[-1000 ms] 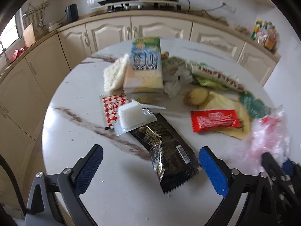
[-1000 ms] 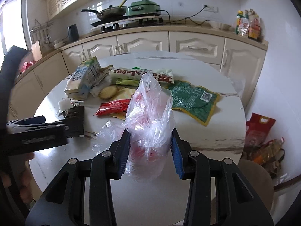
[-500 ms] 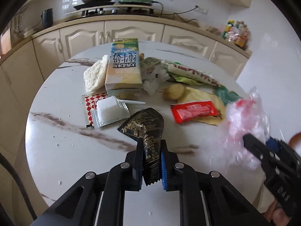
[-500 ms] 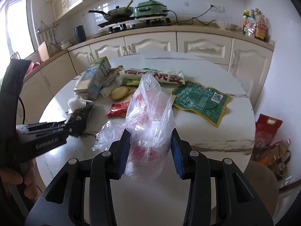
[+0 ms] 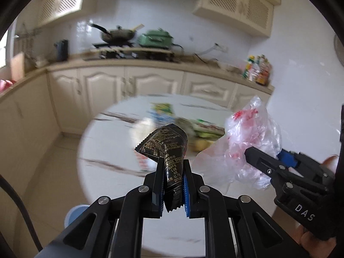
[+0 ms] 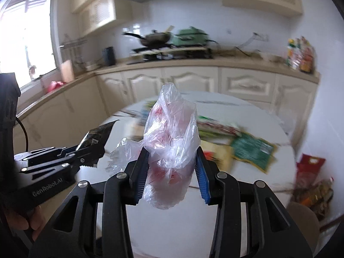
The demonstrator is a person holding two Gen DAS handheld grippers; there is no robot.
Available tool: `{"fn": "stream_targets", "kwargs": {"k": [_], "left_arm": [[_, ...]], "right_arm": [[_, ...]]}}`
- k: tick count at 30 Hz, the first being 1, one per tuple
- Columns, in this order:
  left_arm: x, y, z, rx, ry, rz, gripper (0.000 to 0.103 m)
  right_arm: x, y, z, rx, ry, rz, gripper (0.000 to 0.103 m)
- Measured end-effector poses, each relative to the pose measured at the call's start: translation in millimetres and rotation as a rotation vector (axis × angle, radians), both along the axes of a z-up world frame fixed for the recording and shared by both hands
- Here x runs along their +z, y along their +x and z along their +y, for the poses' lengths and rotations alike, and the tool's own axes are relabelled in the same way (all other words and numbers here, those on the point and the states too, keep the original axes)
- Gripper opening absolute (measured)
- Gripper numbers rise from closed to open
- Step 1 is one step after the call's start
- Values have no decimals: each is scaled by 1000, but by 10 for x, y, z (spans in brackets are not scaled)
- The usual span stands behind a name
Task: Collect trash
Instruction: 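Carry both items over the blue bin and open both tools to drop them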
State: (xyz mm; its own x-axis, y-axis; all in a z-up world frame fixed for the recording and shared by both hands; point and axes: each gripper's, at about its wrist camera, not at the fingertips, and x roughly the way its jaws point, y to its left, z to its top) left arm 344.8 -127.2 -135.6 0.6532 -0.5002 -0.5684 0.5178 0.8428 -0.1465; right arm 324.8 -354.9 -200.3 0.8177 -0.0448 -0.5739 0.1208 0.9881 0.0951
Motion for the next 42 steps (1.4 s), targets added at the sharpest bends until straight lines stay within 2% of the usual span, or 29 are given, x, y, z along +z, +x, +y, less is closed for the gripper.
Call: {"fn": "stream_targets", "kwargs": {"k": [6,11,13,16,20,23,27,31,32,35,39,42], "left_arm": [[-13,-18,1017,164,46,-19,11],[-307,108,1942,350,94,52,11],[-564,208,2248,425,134,106,11],[-1027,396,2542,473,157,214,11],[-1816,729,2713,483,152,395,11],[-2313,973,2698,458,130,503,11],[-2892,1300,2550,420,165,611,14],[-3252,1605,2465,422,195,663,23],[-3321,1675,2444,426,201,675,30],[-3416,1804,2362,439,217,696,39],[-3307,2038,2471,473,243,688,44],[-3254,2009,2456,494,236,690,45]], "right_arm": [[107,323,931,189,-19,-20,39],[-104,764,1881,368,-18,23,39],[-313,969,2301,438,-36,61,39],[-727,1231,2771,511,-64,126,39],[-1564,1700,3143,532,-106,290,39],[-2155,1964,3201,527,-114,412,39],[-2933,2282,3160,526,-151,565,39],[-3442,2505,3029,499,-134,663,39],[-3534,2534,2978,495,-124,678,39],[-3766,2695,2881,490,-106,719,39],[-3914,2795,2815,501,-44,740,42],[-3940,2819,2851,506,-2,743,45]]}}
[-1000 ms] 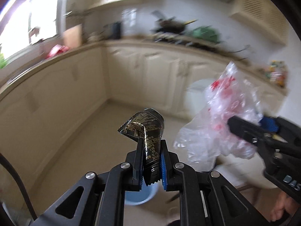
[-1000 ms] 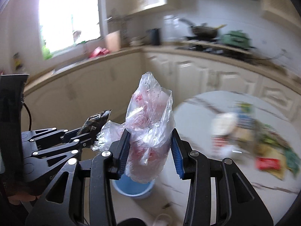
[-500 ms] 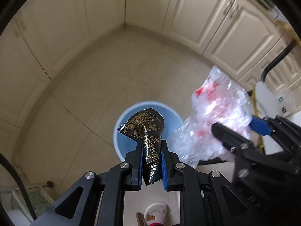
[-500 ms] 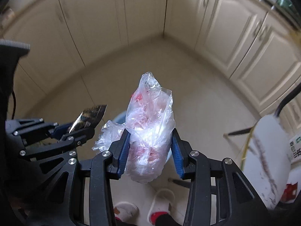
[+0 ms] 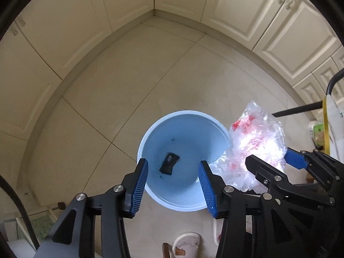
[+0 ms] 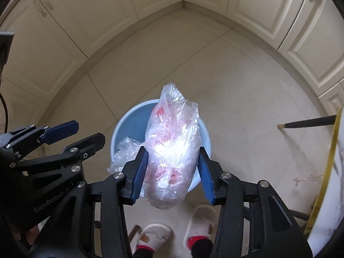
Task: Collect trash
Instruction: 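Carry both items over the blue bin and open both tools to drop them, then swing both tools back toward the table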
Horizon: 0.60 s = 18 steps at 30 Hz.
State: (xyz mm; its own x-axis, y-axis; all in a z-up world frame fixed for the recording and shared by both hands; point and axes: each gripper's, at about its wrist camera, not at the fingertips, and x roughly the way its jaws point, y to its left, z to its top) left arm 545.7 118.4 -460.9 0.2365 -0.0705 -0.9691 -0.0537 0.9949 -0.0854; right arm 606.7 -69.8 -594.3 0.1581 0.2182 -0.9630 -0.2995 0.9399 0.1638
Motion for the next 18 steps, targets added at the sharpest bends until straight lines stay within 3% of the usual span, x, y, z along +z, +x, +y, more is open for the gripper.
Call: {"fn": "stream_targets", "kwargs": {"k": [2,7,9,13,16,18], "left_arm": [[85,-100,3,17,-11,0,45],[451,-318,23,69,0,-61,47],[617,-429,25,83,11,-97,49],[1113,-731,32,121,47,-202,49],[1572,-998,36,163,77,-297,60],[1897,-1190,33,191,86,-378,64]], "right_arm": [[27,-15,28,5,17,-2,47],[301,-101,93,-6,13,-62,73],[466,-150,139,-6,25,-90,74],[962,-350,281,10,32,-180,76],[1424,-561,338,9,23,-278,88],[1795,-755,332,2,26,-360,89]]}}
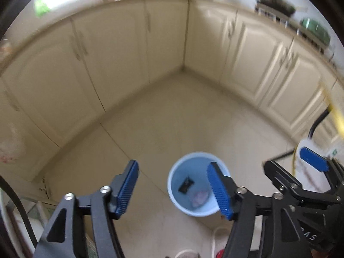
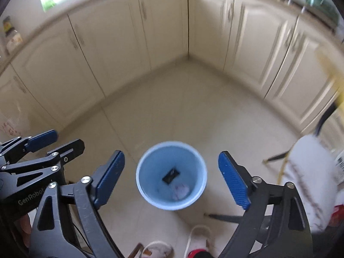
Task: Collect trash
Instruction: 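Swing both tools back toward the table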
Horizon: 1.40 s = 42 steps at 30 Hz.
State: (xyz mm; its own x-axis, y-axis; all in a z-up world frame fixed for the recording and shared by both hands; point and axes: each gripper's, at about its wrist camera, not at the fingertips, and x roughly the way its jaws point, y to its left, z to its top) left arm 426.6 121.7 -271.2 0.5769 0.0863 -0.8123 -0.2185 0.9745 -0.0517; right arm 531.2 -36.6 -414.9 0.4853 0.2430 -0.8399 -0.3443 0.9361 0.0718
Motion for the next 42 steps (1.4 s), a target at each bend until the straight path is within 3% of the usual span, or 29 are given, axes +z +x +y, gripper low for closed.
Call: {"fn": "stream_targets", "kwargs": {"k": [4,7,9,14,19,24,34,42], "left_arm": [[649,-443,-153,26,16,-169,70],[1061,-774,-482,29,47,-307,81],[1276,-1007,-679,27,66,-393,90],[1629,-1529,-1197,-11,70,-573,99],[1685,-1915,-1792,-43,89,-668,102],[1374,-2449,-2163,-79,95,-754,102],[1071,-3636,-1987,-152,119,-870,102],[868,-3776,-2273,-201,124,-900,102]], "right_arm": [[752,-401,-58,-9,24,-154,96],[1287,-749,-163,-22,51,-273,98],[1616,-975,-241,-44,47,-357,103],[2333,-1582,-519,-98,43,-527,103],[2771,-2177,-808,-138,64,-610,103],[3053,-2611,-1112,-186,79,-674,103],[3415,-3316,-1592,-309,42,-802,103],[3467,-3499,-2024,-396,40,-834,103]]}}
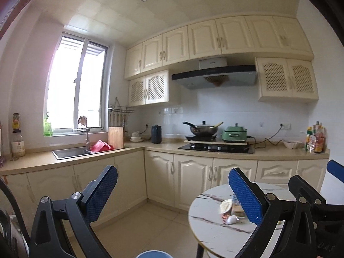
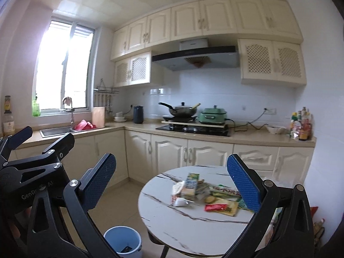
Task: Collect trash
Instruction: 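Swing both tools back toward the table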
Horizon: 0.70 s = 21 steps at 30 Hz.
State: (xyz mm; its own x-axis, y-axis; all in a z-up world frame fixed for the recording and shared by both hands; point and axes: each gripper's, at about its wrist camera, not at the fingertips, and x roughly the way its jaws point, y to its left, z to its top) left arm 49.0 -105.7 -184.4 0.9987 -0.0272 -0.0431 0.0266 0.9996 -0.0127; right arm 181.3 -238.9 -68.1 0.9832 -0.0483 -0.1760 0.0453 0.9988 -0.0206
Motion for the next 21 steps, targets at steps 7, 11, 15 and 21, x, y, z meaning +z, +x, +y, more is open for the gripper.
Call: {"fn": "stream_targets", "kwargs": {"k": [7,11,15,21], "left_arm": [[50,368,-211,-79,50,75,102],[66,739,-362,-111,69,148,102],[9,1109,-538,-149,102,230,102],[-216,1815,-743,-204,143,407,102]], "right_arm": [[-134,78,-462,-66,40,22,103],[-265,175,-807,-133,72,53,103],[-457,354,-1168,-208,106,109,103],[-826,639,-1605,-284,139,208,103]]}}
